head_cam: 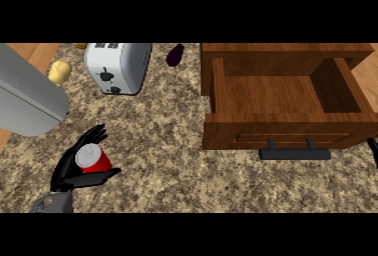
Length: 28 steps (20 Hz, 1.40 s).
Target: Pick up the can, place it into the drawer and close the drawer
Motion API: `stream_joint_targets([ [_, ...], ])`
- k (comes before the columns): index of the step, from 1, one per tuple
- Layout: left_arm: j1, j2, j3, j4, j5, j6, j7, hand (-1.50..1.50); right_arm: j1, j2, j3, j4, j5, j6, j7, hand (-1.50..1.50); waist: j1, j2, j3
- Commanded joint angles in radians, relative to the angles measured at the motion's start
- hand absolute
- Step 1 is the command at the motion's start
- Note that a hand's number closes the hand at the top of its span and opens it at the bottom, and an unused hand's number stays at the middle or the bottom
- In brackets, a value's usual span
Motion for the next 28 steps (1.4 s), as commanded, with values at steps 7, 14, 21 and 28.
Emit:
stream_joint_targets([
  [7, -0.035, -0.029, -0.020, -0.081, 0.083, -0.069, 0.114, 1.50, -0.006, 0.007, 0.016, 0.019, 0.008, -0.004, -0.020, -1.50, 0.003, -0.001, 0.000],
  [14, -0.079, -0.061, 0.072, -0.042, 0.092, 0.152, 0.089, 1.50, 0.014, -0.002, -0.022, 0.021, -0.031, 0.020, -0.037, -1.50, -0.003, 0.002, 0.000],
  [21, -0.132, -0.116, 0.024, -0.132, 0.106, 0.223, 0.124, 1.50, 0.002, 0.022, 0.043, -0.068, 0.000, -0.044, 0.058, -1.50, -0.001, 0.000, 0.000],
  [28, -0.116, -0.148, -0.088, -0.359, 0.081, 0.246, 0.299, 1.50, 0.034, 0.016, -0.009, -0.090, -0.038, -0.008, 0.037, -1.50, 0.000, 0.000, 0.000],
])
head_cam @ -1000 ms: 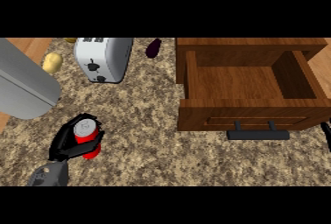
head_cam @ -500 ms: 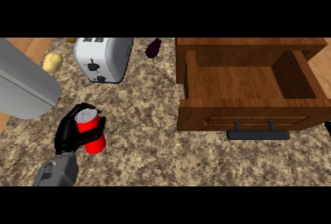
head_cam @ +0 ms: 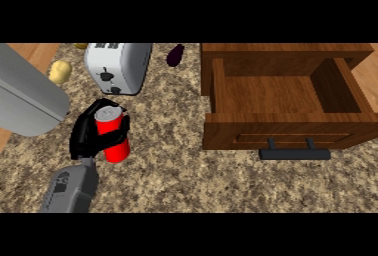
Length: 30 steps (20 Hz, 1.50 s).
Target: Pick up the can, place it into the drawer and close the drawer
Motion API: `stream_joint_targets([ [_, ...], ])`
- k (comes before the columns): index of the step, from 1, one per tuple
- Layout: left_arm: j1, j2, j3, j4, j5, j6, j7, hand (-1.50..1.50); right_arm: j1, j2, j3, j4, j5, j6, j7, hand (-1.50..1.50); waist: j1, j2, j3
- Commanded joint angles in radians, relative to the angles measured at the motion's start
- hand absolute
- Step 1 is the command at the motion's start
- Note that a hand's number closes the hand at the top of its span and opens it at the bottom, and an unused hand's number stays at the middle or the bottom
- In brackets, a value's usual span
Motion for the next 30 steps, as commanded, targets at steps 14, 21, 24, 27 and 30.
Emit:
stream_joint_targets([
  [14, -0.336, -0.051, -0.252, -0.193, -0.063, 0.246, 0.418, 1.50, -0.026, -0.002, -0.039, 0.099, 0.005, 0.017, -0.096, -1.50, -0.007, 0.002, 0.000],
  [21, -0.498, -0.051, -0.325, -0.170, -0.103, 0.352, 0.501, 1.50, -0.014, -0.001, -0.007, 0.016, 0.022, -0.009, -0.012, -1.50, -0.006, 0.001, 0.000],
  [24, -0.663, -0.051, -0.347, -0.106, -0.085, 0.412, 0.578, 1.50, 0.002, -0.015, -0.054, 0.040, -0.026, 0.010, -0.034, -1.50, -0.016, 0.002, 0.000],
  [27, -0.773, -0.051, -0.347, 0.033, -0.023, 0.454, 0.518, 1.50, -0.015, -0.026, -0.036, -0.031, -0.050, 0.007, 0.042, -1.50, -0.027, 0.005, 0.000],
  [30, -0.758, -0.051, -0.394, -0.003, -0.008, 0.453, 0.569, 1.50, -0.060, -0.027, -0.043, 0.070, -0.004, 0.005, -0.025, -1.50, -0.009, 0.002, 0.000],
])
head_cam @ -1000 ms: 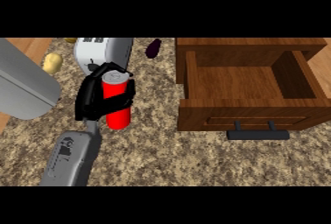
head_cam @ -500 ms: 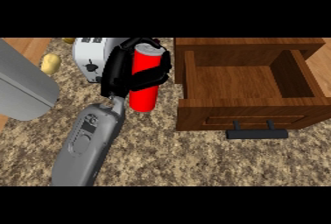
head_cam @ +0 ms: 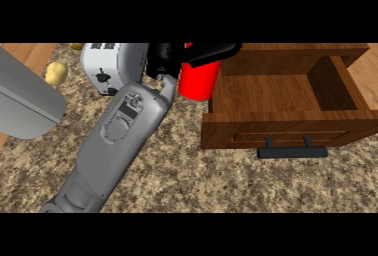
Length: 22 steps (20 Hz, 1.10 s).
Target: Pick up the can, place it into the drawer and close the drawer
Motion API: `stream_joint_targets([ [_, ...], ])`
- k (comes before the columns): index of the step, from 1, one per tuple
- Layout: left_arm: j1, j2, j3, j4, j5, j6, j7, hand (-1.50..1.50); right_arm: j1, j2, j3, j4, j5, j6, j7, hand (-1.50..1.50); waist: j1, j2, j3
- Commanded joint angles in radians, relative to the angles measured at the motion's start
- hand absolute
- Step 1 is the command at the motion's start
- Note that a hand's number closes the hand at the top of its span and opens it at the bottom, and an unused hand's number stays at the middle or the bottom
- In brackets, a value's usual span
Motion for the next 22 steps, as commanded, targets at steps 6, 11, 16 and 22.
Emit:
stream_joint_targets([
  [6, -0.292, 0.000, -0.045, 0.295, 0.104, 0.130, -0.003, 1.50, -0.011, 0.025, 0.045, 0.023, 0.048, -0.019, -0.025, -1.50, -0.019, 0.005, 0.001],
  [11, -0.368, 0.000, -0.065, 0.397, 0.167, 0.134, -0.035, 1.50, 0.003, 0.023, 0.028, 0.013, 0.021, 0.004, -0.002, -1.50, -0.017, 0.004, 0.001],
  [16, -0.444, 0.000, -0.068, 0.536, 0.230, 0.111, -0.102, 1.50, 0.008, 0.019, 0.007, 0.052, 0.018, 0.024, -0.075, -1.50, -0.033, 0.008, 0.002],
  [22, -0.493, 0.000, -0.149, 0.663, 0.298, 0.142, -0.170, 1.50, -0.082, 0.008, 0.032, 0.071, 0.058, -0.014, -0.019, -1.50, -0.044, 0.015, 0.002],
])
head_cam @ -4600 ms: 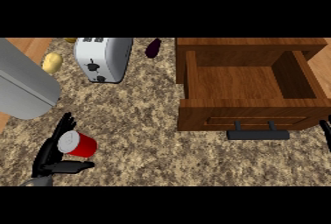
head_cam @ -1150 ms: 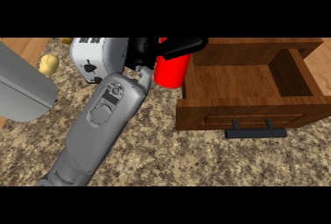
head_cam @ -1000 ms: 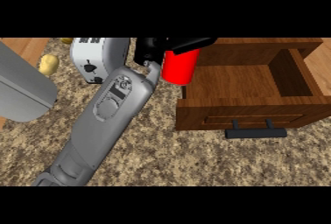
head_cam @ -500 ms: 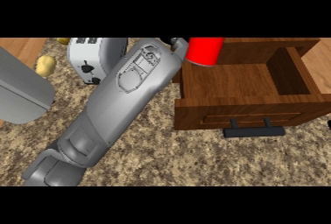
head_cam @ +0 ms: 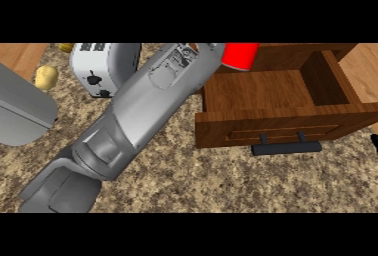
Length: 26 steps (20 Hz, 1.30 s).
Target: Pick up the can, place it into the drawer and close the drawer
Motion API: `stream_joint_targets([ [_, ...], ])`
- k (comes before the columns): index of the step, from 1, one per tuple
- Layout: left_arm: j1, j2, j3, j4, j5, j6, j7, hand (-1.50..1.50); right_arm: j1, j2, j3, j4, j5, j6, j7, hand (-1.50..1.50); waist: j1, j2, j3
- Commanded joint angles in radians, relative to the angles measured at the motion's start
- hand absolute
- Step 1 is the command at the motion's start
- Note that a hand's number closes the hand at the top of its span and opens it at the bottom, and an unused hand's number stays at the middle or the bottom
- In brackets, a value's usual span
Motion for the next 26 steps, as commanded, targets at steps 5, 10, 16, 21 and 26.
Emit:
stream_joint_targets([
  [5, -0.067, 0.000, -0.095, 0.112, 0.109, 0.026, -0.023, 1.50, -0.055, -0.027, -0.019, 0.053, -0.008, 0.000, -0.003, -1.50, -0.022, 0.004, 0.001],
  [10, -0.030, 0.000, -0.133, 0.156, 0.141, 0.035, -0.123, 1.50, -0.076, -0.017, 0.026, 0.029, 0.038, -0.018, 0.026, -1.50, -0.025, 0.009, 0.001],
  [16, -0.005, 0.000, -0.191, 0.192, 0.175, 0.075, -0.172, 1.50, -0.143, -0.010, 0.034, 0.060, 0.036, -0.041, 0.032, -1.50, -0.043, 0.016, 0.001],
  [21, 0.023, 0.000, -0.263, 0.201, 0.190, 0.109, -0.178, 1.50, -0.102, -0.015, 0.014, 0.060, 0.011, -0.013, -0.003, -1.50, -0.058, 0.013, 0.001],
  [26, 0.016, 0.000, -0.300, 0.222, 0.203, 0.120, -0.179, -1.50, -0.159, -0.030, 0.017, 0.093, 0.036, -0.031, 0.010, -1.50, -0.059, 0.017, 0.001],
])
